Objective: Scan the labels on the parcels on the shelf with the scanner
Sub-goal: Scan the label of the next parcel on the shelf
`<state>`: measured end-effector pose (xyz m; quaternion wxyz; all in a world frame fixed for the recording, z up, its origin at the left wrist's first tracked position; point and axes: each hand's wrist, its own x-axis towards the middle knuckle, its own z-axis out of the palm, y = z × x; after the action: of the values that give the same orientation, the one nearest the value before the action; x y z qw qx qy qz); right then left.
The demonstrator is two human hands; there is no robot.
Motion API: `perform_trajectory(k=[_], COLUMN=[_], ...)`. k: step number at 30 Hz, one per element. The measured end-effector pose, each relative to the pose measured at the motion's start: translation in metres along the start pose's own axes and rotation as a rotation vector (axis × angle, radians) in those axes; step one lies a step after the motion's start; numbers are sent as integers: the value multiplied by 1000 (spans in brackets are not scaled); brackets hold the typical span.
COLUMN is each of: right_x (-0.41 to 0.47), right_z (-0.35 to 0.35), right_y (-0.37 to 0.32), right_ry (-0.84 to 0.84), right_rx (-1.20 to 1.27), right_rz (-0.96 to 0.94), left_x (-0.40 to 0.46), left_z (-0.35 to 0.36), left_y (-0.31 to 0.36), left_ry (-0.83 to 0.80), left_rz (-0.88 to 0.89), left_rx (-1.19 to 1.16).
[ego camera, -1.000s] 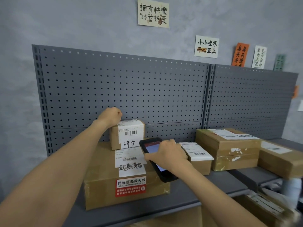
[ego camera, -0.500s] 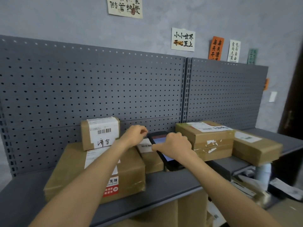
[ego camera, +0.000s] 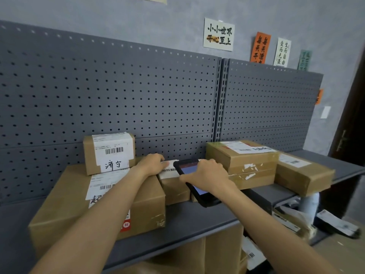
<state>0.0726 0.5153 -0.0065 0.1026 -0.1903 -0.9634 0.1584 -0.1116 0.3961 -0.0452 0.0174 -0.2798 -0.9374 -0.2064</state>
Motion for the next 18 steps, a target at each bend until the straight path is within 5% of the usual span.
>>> perform_trajectory(k=[18], right_x=[-39], right_z=[4], right_y=[2], right_ry=[-74], right_rx=[-67], right_rz=[-78], left_x=[-25], left_z=[-9], left_y=[20], left_ry=[423], left_rz=[209], left_rx=[-116])
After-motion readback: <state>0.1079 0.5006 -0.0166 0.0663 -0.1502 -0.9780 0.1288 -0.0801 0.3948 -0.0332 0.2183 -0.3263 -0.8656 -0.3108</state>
